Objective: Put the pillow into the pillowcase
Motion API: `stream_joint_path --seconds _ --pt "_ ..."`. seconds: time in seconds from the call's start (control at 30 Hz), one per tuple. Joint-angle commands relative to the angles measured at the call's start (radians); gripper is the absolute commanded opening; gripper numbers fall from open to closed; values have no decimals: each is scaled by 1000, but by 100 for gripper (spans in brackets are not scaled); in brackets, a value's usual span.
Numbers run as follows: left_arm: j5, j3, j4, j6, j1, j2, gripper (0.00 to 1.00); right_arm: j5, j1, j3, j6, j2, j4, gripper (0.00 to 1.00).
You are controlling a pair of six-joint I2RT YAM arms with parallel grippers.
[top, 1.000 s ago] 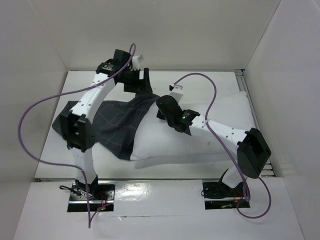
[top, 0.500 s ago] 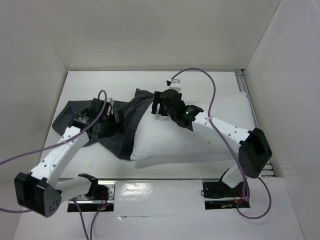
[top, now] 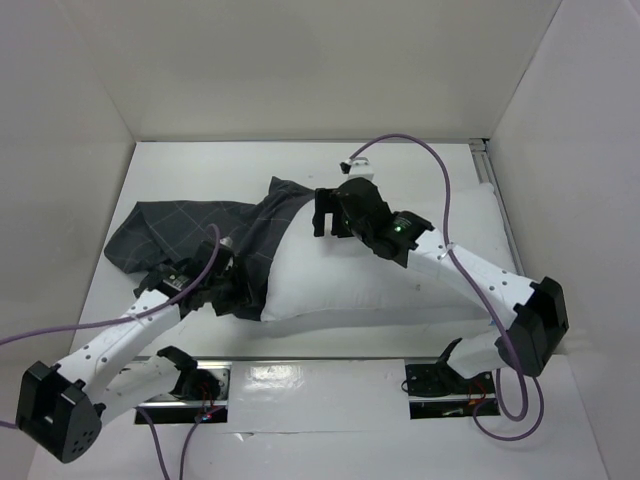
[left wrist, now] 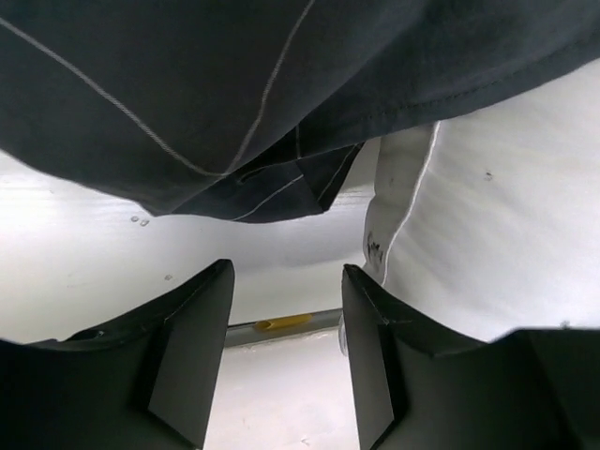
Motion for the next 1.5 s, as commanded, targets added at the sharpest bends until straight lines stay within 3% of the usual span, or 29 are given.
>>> stream_joint_path --seconds 0.0,0.27,0.6,0.9,1.0,1.27,1.33,1.47 --pt "-63 -6 83 -61 -40 40 62 5 7 22 -20 -69 -38 95" --pt "-241 -15 112 -159 -65 117 65 18 7 36 -20 -69 -66 96" --pt "-250 -4 186 -148 -65 274 61 -123 25 125 -137 -30 -147 96" --pt "-250 14 172 -148 -65 252 24 -139 191 210 -230 43 -262 98" --pt "-250 14 137 -157 -65 231 24 -127 214 196 -218 54 -262 98" --pt "-160 -21 102 -252 -105 103 64 -75 214 148 -184 23 -227 99" --pt "-172 -32 102 -277 -129 94 62 -74 214 148 -184 23 -227 99" --pt "-194 -32 102 -306 -129 106 47 -74 214 148 -174 23 -218 100"
